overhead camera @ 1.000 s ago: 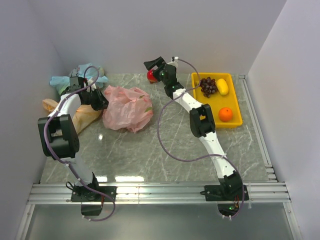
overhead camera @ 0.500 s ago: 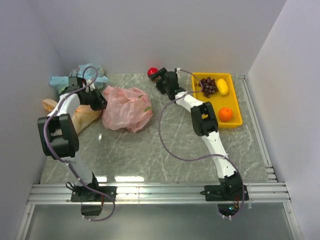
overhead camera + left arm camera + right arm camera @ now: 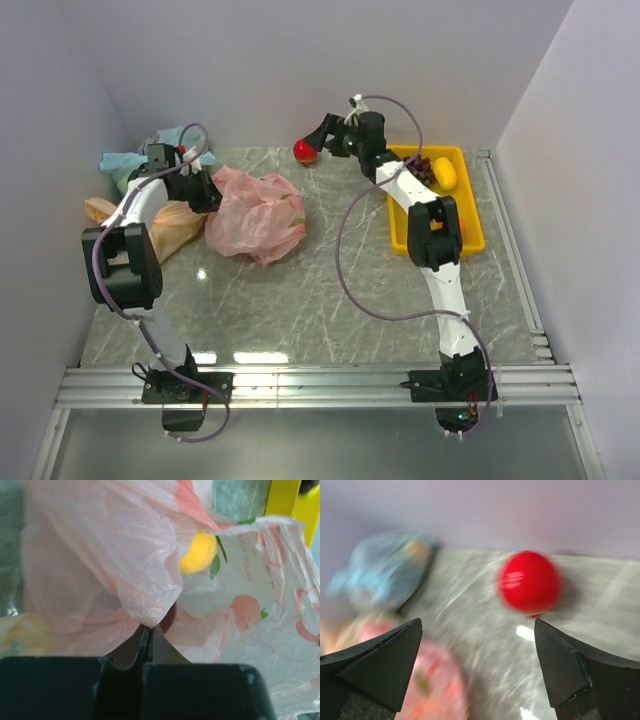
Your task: Place the fake fruits into the plastic bag and tie a complex knot
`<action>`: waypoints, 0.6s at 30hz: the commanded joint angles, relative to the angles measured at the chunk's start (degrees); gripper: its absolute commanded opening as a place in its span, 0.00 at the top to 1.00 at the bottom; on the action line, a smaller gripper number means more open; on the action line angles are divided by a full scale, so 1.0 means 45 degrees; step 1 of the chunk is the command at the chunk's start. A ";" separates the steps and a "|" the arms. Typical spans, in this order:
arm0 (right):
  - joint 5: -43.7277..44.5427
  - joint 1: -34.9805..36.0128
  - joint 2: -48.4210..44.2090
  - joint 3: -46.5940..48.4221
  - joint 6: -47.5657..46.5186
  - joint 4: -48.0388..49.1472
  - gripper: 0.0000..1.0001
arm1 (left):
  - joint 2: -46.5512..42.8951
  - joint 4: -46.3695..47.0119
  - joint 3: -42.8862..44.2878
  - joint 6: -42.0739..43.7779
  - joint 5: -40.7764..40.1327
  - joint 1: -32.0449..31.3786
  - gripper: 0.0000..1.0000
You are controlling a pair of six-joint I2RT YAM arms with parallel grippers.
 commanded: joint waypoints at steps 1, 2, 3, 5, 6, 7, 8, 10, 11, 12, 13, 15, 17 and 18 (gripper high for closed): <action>-0.4651 -0.0057 -0.2510 -0.0526 -0.2504 0.0850 0.00 | -0.0583 -0.0478 0.0584 0.1342 -0.0053 -0.0943 1.00; -0.5280 -0.0232 -0.2977 -0.0857 -0.2719 0.0678 0.00 | -0.0721 -0.0459 0.0487 0.1731 -0.0170 -0.1158 0.99; -0.6601 -0.0292 -0.3097 -0.0802 -0.2991 0.0309 0.00 | -0.0858 -0.0420 0.0428 0.1909 -0.0248 -0.1566 1.00; -0.7490 -0.0390 -0.3196 -0.0123 -0.4294 -0.1595 0.00 | -0.1171 -0.0361 0.0253 0.2454 -0.0482 -0.2016 1.00; -0.7726 -0.0429 -0.3216 0.0152 -0.4805 -0.2421 0.00 | -0.1269 -0.0283 0.0155 0.2574 -0.0541 -0.2290 1.00; -0.8192 -0.0410 -0.3197 0.0406 -0.5333 -0.3222 0.00 | -0.1366 -0.0109 0.0135 0.2691 -0.0600 -0.2370 1.00; -0.8409 -0.0371 -0.3158 0.0815 -0.6807 -0.4893 0.00 | -0.1406 -0.0049 0.0096 0.2886 -0.0484 -0.2410 1.00; -0.8236 -0.0176 -0.3177 0.1034 -0.8937 -0.6369 0.00 | -0.1368 0.0146 0.0173 0.3082 -0.0347 -0.2488 0.99; -0.8081 -0.0117 -0.3177 0.1034 -0.9550 -0.7477 0.00 | -0.1309 0.0186 0.0232 0.3141 -0.0250 -0.2488 0.99; -0.7886 0.0077 -0.3157 0.1053 -1.0098 -0.7971 0.00 | -0.1270 0.0205 0.0290 0.3219 -0.0094 -0.2527 0.99; -0.7788 0.0117 -0.3157 0.1034 -1.0567 -0.8402 0.00 | -0.1173 0.0206 0.0368 0.3297 -0.0054 -0.2527 0.99; -0.7301 0.0331 -0.3021 0.1093 -1.2012 -0.9749 0.00 | -0.1075 0.0089 0.0602 0.3590 0.0159 -0.2586 0.98; -0.6677 0.0488 -0.3001 0.0744 -1.3263 -1.0511 0.00 | -0.0977 0.0069 0.0759 0.4094 0.0356 -0.2625 0.97; -0.6403 0.0566 -0.3020 0.0548 -1.3519 -1.0477 0.00 | -0.0957 0.0088 0.0759 0.4157 0.0511 -0.2644 0.97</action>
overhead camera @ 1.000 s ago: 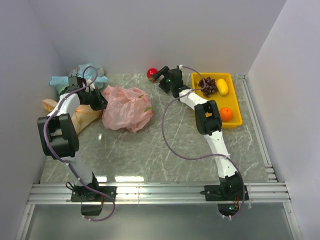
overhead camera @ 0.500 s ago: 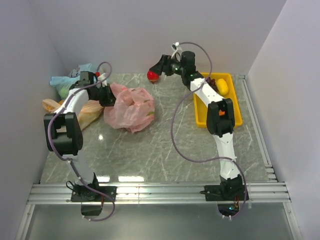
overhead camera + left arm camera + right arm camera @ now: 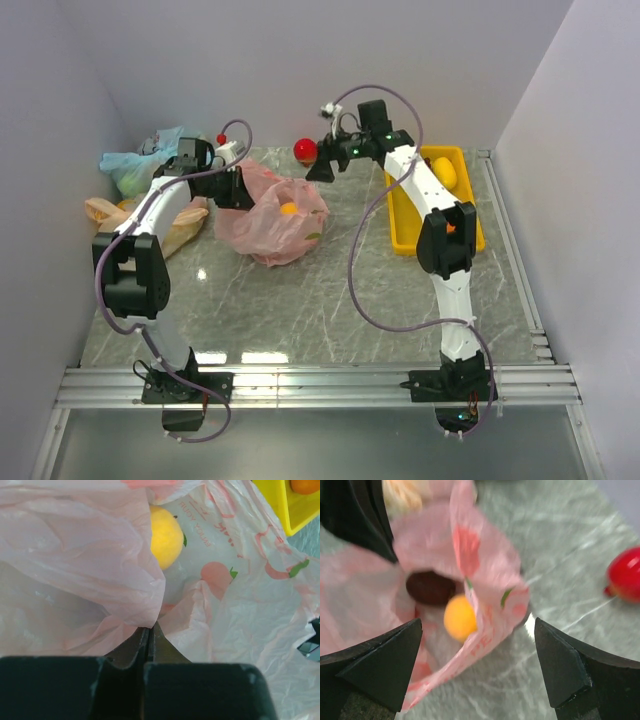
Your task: Place the fake fruits into the plastic bag and tie a complex knot
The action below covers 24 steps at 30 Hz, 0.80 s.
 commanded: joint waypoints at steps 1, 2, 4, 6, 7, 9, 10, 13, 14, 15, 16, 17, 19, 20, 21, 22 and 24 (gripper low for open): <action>0.0749 0.0542 -0.0058 -0.0487 -0.2956 -0.2016 0.00 | -0.0102 0.0185 0.0623 0.1058 0.0741 -0.0080 0.96; 0.0944 0.0582 0.0020 -0.0510 -0.2997 -0.1821 0.00 | -0.0063 0.0166 0.0643 0.1117 0.0722 -0.0138 0.96; 0.0966 0.0699 0.0505 -0.0200 -0.2900 -0.1838 0.00 | 0.0073 0.0088 0.0779 0.1254 0.0721 -0.0139 0.96; 0.0694 0.0816 0.0897 0.0679 -0.2745 -0.2209 0.03 | 0.0132 0.0126 0.0877 0.1274 0.0664 -0.0139 0.95; 0.0615 0.0817 0.1112 0.0875 -0.2570 -0.2307 0.06 | 0.0190 0.0185 0.0974 0.1216 0.0644 -0.0139 0.94; 0.0652 0.0875 0.1173 0.0761 -0.2548 -0.2406 0.16 | 0.0288 0.0457 0.1111 0.1138 0.0721 -0.0177 0.88; 0.0788 0.0914 0.1115 0.0586 -0.2452 -0.2386 0.19 | 0.0366 0.0517 0.1228 0.1060 0.0799 -0.0178 0.87; 0.1334 0.0817 0.1095 -0.0021 -0.1868 -0.2054 0.47 | 0.0542 0.0538 0.1559 0.1195 0.1014 -0.0275 0.86; 0.1472 0.0739 0.1076 -0.0138 -0.1691 -0.1976 0.56 | 0.0562 0.0499 0.1638 0.1273 0.1092 -0.0295 0.85; 0.1531 0.0661 0.1056 -0.0139 -0.1592 -0.1995 0.81 | 0.0601 0.0459 0.1697 0.1371 0.1112 -0.0295 0.85; 0.1551 0.0602 0.0901 -0.0236 -0.1417 -0.2034 0.91 | 0.0582 0.0362 0.1852 0.1507 0.1093 -0.0295 0.84; 0.1609 0.0525 0.0745 -0.0372 -0.1319 -0.2034 0.99 | 0.0562 0.0361 0.1970 0.1508 0.1073 -0.0295 0.81; 0.1688 0.0251 0.0123 -0.0781 -0.1046 -0.1957 1.00 | 0.0504 0.0419 0.2475 0.1431 0.0898 -0.0295 0.75; 0.1708 0.0115 -0.0114 -0.1306 -0.0928 -0.1898 1.00 | 0.0484 0.0652 0.2730 0.1372 0.0801 -0.0295 0.66; 0.1727 -0.0002 -0.0387 -0.1601 -0.0811 -0.1840 1.00 | 0.0426 0.0925 0.2984 0.1275 0.0452 -0.0276 0.61; 0.1805 -0.0236 -0.0892 -0.2184 -0.0675 -0.1820 1.00 | 0.0367 0.1276 0.3412 0.0771 0.0158 -0.0275 0.54; 0.2136 -0.0432 -0.1403 -0.2792 -0.0615 -0.1936 1.00 | 0.0366 0.2408 0.3786 -0.0086 -0.0369 -0.0178 0.29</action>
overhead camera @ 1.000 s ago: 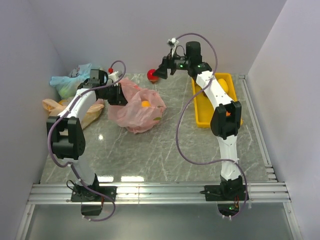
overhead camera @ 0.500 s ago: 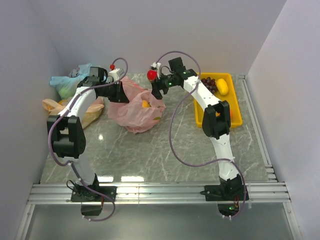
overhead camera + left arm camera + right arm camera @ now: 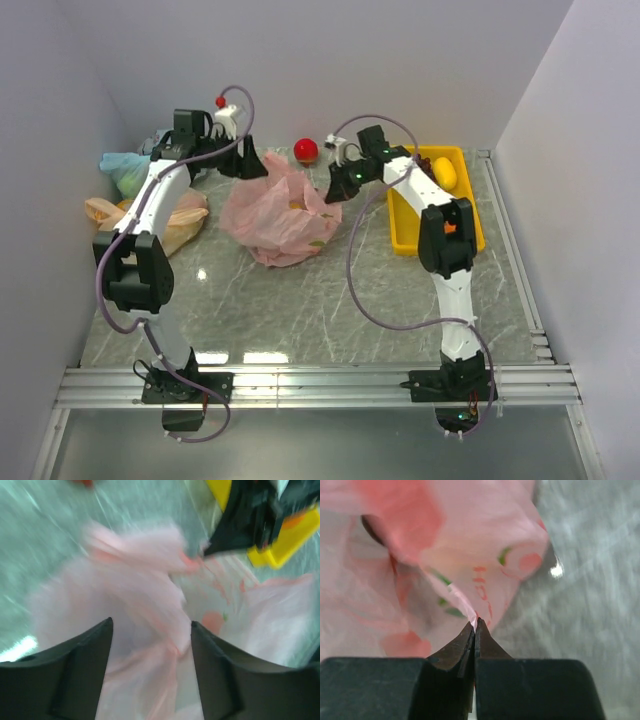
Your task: Place the fake fruits into the plastic bag and tie a complex knot
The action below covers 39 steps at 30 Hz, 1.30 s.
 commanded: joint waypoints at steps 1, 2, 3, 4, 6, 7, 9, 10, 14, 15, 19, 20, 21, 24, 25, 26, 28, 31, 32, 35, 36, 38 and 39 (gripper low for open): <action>0.0558 -0.0723 -0.2156 -0.1126 0.0444 0.0040 1.00 | -0.0178 0.2182 0.1358 -0.1494 -0.0750 0.0099 0.25; 0.0714 -0.0803 -0.2412 -0.1442 0.0406 0.0001 1.00 | -0.0119 0.2592 0.1476 -0.1751 -0.0984 0.0099 0.20; 0.0967 -0.0920 -0.2627 -0.1696 0.0328 -0.0096 1.00 | -0.0002 0.3253 0.1593 -0.1967 -0.1257 0.0099 0.19; 0.1105 -0.1018 -0.3016 -0.2143 0.0153 -0.0174 1.00 | 0.0386 0.3589 0.1865 -0.2220 -0.1743 0.0099 0.18; 0.1456 -0.1311 -0.3389 -0.2576 0.0074 -0.0291 1.00 | 0.0972 0.4232 0.2160 -0.2242 -0.2272 0.0041 0.15; 0.1574 -0.1389 -0.3623 -0.2810 -0.0120 -0.0447 1.00 | 0.1749 0.4333 0.2683 -0.2126 -0.2720 -0.0037 0.14; 0.1848 -0.1604 -0.3859 -0.3026 -0.0238 -0.0837 1.00 | 0.2709 0.4296 0.3524 -0.1872 -0.3542 -0.0367 0.13; 0.2158 -0.1644 -0.4072 -0.3201 -0.0375 -0.0974 1.00 | 0.3758 0.4102 0.4572 -0.1716 -0.3893 -0.0524 0.12; 0.2629 -0.1897 -0.4796 -0.3846 -0.0259 -0.1112 1.00 | 0.6264 0.4137 0.6943 -0.2066 -0.4850 -0.1304 0.12; 0.2727 -0.1995 -0.5010 -0.3925 -0.0220 -0.1151 1.00 | 0.7003 0.4294 0.7468 -0.2047 -0.4969 -0.1462 0.11; 0.2767 -0.2288 -0.5226 -0.4004 -0.0005 -0.1639 1.00 | 0.8140 0.5814 0.7631 -0.2105 -0.5380 -0.1970 0.08; 0.2689 -0.2327 -0.5266 -0.4003 0.0014 -0.1794 1.00 | 0.8298 0.6650 0.7572 -0.2144 -0.5342 -0.2106 0.06; 0.2689 -0.2347 -0.5324 -0.3984 0.0073 -0.1835 1.00 | 0.8706 0.6948 0.7649 -0.2280 -0.5419 -0.2166 0.05; 0.2728 -0.2367 -0.5344 -0.3828 0.0073 -0.2030 1.00 | 0.9410 0.7907 0.8406 -0.2379 -0.5653 -0.2419 0.01; 0.2728 -0.2367 -0.5305 -0.3615 0.0073 -0.2185 1.00 | 0.9954 0.8044 0.8682 -0.2340 -0.5751 -0.2478 0.01; 0.2728 -0.2386 -0.5247 -0.3497 0.0112 -0.2283 1.00 | 1.0211 0.8200 0.8955 -0.2340 -0.5848 -0.2595 0.01; 0.2767 -0.2425 -0.5149 -0.3204 0.0132 -0.2420 1.00 | 1.0701 0.8512 0.9407 -0.2340 -0.5714 -0.2654 0.01; 0.2806 -0.2484 -0.5032 -0.2969 0.0268 -0.2499 1.00 | 1.0975 0.9333 0.9251 -0.2048 -0.6063 -0.2869 0.01; 0.2844 -0.2503 -0.5012 -0.2872 0.0327 -0.2518 1.00 | 1.1111 0.9431 0.9328 -0.2008 -0.6103 -0.2927 0.01; 0.2923 -0.2542 -0.4876 -0.2500 0.0542 -0.2655 1.00 | 1.1697 0.9510 0.9855 -0.1891 -0.6375 -0.2947 0.01; 0.2942 -0.2562 -0.4817 -0.2403 0.0619 -0.2675 1.00 | 1.1988 0.9549 1.0166 -0.1852 -0.6473 -0.2948 0.01; 0.2962 -0.2542 -0.4797 -0.2324 0.0678 -0.2714 1.00 | 1.2166 0.9781 1.0442 -0.1735 -0.6300 -0.2947 0.05; 0.2943 -0.2542 -0.4797 -0.2324 0.0756 -0.2695 1.00 | 1.2283 0.9957 1.0558 -0.1676 -0.6260 -0.2967 0.08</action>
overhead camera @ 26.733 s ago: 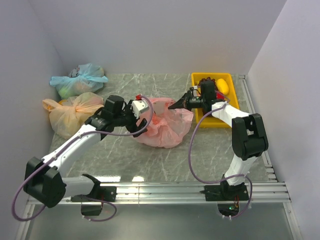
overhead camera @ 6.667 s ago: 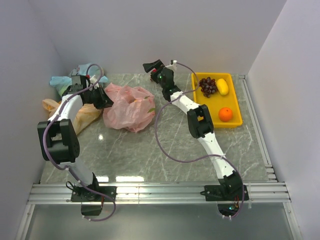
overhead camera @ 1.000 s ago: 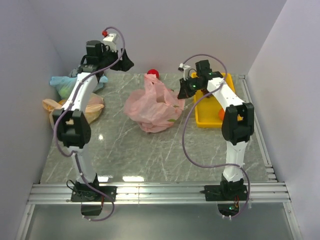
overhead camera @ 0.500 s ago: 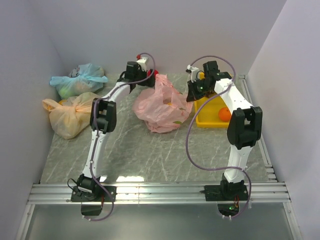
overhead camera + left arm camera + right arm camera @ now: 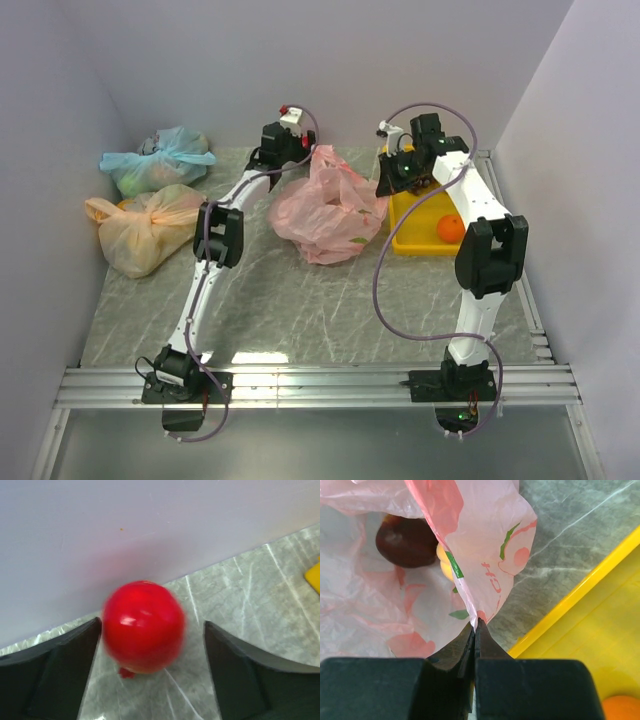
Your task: Place the fake fruits into the plastic bag and tie a complex knot
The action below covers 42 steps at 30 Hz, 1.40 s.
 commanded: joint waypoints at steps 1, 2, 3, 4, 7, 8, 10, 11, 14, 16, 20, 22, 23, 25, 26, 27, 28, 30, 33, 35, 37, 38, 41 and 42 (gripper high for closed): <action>0.0072 -0.0109 -0.0309 0.0668 0.0315 -0.0232 1.00 | 0.0418 0.1061 0.0937 0.0408 -0.0048 -0.0106 0.15; 0.0053 -0.0090 -0.0270 0.0746 0.0334 -0.0271 1.00 | 0.0496 0.0964 0.1112 0.0524 0.0031 -0.0184 0.17; 0.0052 -0.0089 -0.0154 0.0959 0.0373 -0.0310 1.00 | 0.0497 0.0925 0.1114 0.0758 0.0012 -0.0223 0.19; 0.0052 -0.0109 -0.0076 0.1077 0.0393 -0.0368 1.00 | 0.0419 0.1002 0.0979 0.0818 -0.0027 -0.0262 0.21; 0.0033 -0.0090 0.0159 0.1488 0.0510 -0.0408 1.00 | 0.0516 0.0750 0.1230 0.0994 -0.0027 -0.0321 0.30; 0.0013 -0.0109 0.0256 0.1605 0.0588 -0.0427 1.00 | 0.0555 0.0555 0.1328 0.1033 -0.0066 -0.0321 0.34; 0.0033 -0.0109 0.0277 0.1684 0.0627 -0.0369 1.00 | 0.0439 0.0378 0.1193 0.1072 -0.0358 -0.0321 0.51; 0.0033 -0.0109 0.0257 0.1645 0.0608 -0.0349 1.00 | 0.0361 0.0300 0.1096 0.1092 -0.0475 -0.0283 0.56; 0.0033 -0.0109 0.0160 0.1431 0.0511 -0.0252 1.00 | -0.0205 0.0396 0.0140 0.1229 -0.0671 -0.0204 0.71; -0.0045 -0.0109 0.0121 0.1255 0.0472 -0.0174 1.00 | -0.0499 0.0397 -0.0291 0.1073 -0.0672 -0.0107 0.86; -0.0104 -0.0090 0.0023 0.0962 0.0335 0.0041 1.00 | -0.1568 0.0961 -0.1127 0.0352 0.0106 0.0361 0.99; -0.0181 -0.0070 -0.0036 0.0708 0.0276 0.0235 1.00 | -0.2079 0.1624 -0.1559 0.0194 0.0557 0.0556 0.99; -0.0201 -0.0051 -0.0055 0.0630 0.0218 0.0275 1.00 | -0.2545 0.1782 -0.1929 0.0116 0.0771 0.0596 1.00; -0.0299 -0.0070 -0.0075 0.0474 0.0101 0.0412 1.00 | -0.2997 0.1978 -0.2243 0.0077 0.1006 0.0713 0.99; -0.0319 -0.0031 -0.0055 0.0435 0.0003 0.0451 1.00 | -0.3521 0.2056 -0.2671 -0.0020 0.1298 0.0753 0.99; -0.0338 -0.0012 -0.0055 0.0376 -0.0036 0.0490 1.00 | -0.3797 0.2096 -0.2965 -0.0041 0.1378 0.0772 0.99; -0.0358 -0.0031 -0.0055 0.0356 -0.0037 0.0607 1.00 | -0.4090 0.2154 -0.3258 -0.0099 0.1553 0.0811 0.99; -0.0416 0.0027 0.0023 0.0414 -0.0037 0.0724 1.00 | -0.4930 0.2175 -0.4078 -0.0352 0.1982 0.0889 0.99; -0.0514 0.0164 0.0101 0.0493 0.0041 0.1095 1.00 | -0.6141 0.2311 -0.4939 -0.1073 0.2839 0.1123 1.00; -0.0669 0.0359 0.0140 0.0609 0.0177 0.1466 1.00 | -0.7056 0.2273 -0.5271 -0.1794 0.3582 0.1377 1.00; -0.0826 0.0573 0.0198 0.0765 0.0295 0.1622 1.00 | -0.7684 0.2078 -0.5428 -0.2226 0.4769 0.1591 1.00; -0.0923 0.0633 0.0257 0.0843 0.0431 0.1720 1.00 | -0.8344 0.1961 -0.5661 -0.2480 0.5280 0.1651 1.00; -0.1139 0.0789 0.0160 0.0689 0.0762 0.2325 1.00 | -0.9634 0.1083 -0.6304 -0.2424 0.7116 0.1651 1.00; -0.1255 0.0809 0.0140 0.0630 0.0841 0.2636 1.00 | -0.9891 0.0733 -0.6443 -0.2366 0.7585 0.1651 1.00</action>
